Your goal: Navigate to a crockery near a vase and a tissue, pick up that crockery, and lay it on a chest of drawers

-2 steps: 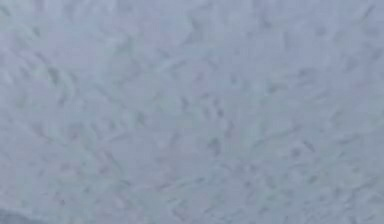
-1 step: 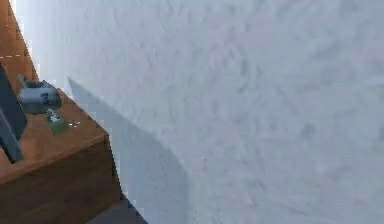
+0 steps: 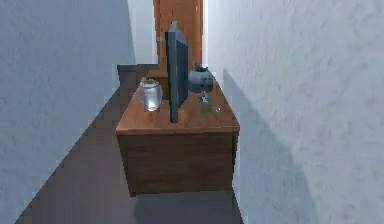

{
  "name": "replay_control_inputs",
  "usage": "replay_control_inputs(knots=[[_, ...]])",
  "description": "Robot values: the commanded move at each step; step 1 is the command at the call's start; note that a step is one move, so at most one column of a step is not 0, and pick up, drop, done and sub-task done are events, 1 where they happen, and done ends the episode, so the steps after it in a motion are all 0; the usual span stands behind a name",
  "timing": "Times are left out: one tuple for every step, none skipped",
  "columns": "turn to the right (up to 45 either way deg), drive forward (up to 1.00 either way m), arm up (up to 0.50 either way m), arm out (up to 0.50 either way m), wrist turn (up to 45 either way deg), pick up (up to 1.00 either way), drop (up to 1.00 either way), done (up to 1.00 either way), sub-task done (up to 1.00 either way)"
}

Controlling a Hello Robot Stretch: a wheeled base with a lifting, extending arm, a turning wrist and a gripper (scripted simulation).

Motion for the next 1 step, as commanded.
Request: replay_control_inputs(knots=[[-3.0,0.0,0.0,0.0,0.0,0.0,0.0,0.0,0.0]])
